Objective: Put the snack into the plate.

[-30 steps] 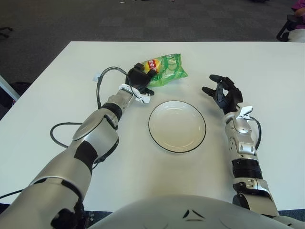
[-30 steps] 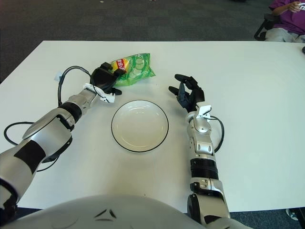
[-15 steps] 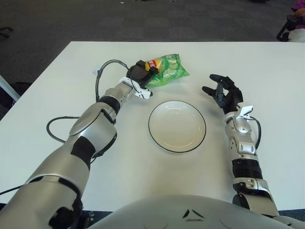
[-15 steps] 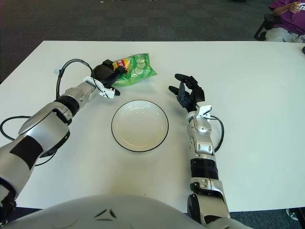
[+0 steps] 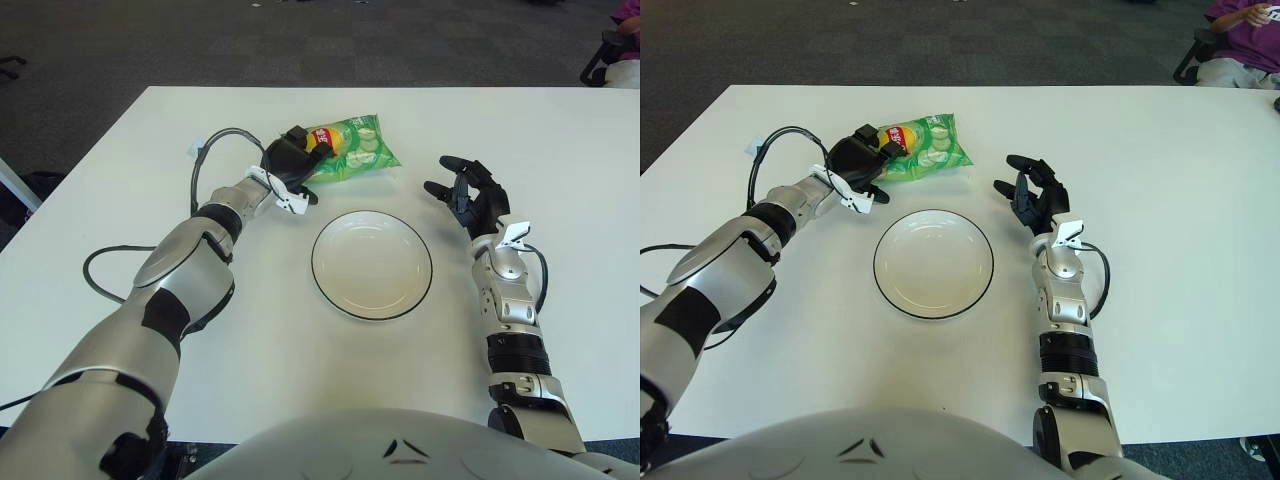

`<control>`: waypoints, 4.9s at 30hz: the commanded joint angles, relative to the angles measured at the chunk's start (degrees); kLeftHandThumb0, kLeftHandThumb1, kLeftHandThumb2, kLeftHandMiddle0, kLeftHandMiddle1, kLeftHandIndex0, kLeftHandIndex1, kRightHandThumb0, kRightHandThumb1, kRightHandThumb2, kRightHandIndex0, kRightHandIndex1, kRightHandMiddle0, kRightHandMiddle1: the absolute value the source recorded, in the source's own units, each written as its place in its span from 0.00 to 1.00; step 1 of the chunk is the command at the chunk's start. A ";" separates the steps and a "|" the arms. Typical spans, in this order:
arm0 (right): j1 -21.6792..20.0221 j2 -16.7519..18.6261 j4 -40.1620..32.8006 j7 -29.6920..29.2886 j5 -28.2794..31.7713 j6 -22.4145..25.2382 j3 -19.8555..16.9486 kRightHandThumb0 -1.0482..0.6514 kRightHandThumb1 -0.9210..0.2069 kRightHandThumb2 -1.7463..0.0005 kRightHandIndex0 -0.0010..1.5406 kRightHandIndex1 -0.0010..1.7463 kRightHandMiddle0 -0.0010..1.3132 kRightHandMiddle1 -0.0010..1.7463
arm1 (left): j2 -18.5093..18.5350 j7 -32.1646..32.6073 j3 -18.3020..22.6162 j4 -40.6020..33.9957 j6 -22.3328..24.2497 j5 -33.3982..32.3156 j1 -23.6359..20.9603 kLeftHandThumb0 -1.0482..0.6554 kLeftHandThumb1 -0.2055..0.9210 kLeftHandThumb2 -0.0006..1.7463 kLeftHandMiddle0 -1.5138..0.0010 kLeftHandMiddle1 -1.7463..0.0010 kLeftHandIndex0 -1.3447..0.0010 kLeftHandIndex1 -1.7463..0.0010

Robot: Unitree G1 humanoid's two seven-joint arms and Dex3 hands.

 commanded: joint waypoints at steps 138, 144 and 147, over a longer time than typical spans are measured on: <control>-2.91 -0.80 3.98 0.10 0.49 -0.86 -0.90 0.40 0.00 0.57 0.64 0.00 0.35 0.35 | 6.93 16.14 18.62 -16.32 -16.79 -5.23 9.26 0.41 1.00 0.15 0.69 0.39 0.66 0.17; -2.97 -0.74 3.63 -0.07 0.44 -0.57 -0.78 0.40 0.00 0.57 0.64 0.00 0.35 0.35 | 6.89 16.60 18.67 -15.54 -17.68 -5.47 8.81 0.41 1.00 0.15 0.69 0.42 0.66 0.16; -2.97 -0.72 3.52 -0.17 0.42 -0.50 -0.69 0.40 0.00 0.57 0.64 0.00 0.35 0.35 | 6.87 16.64 18.66 -15.30 -17.90 -5.52 8.70 0.41 1.00 0.16 0.69 0.43 0.66 0.16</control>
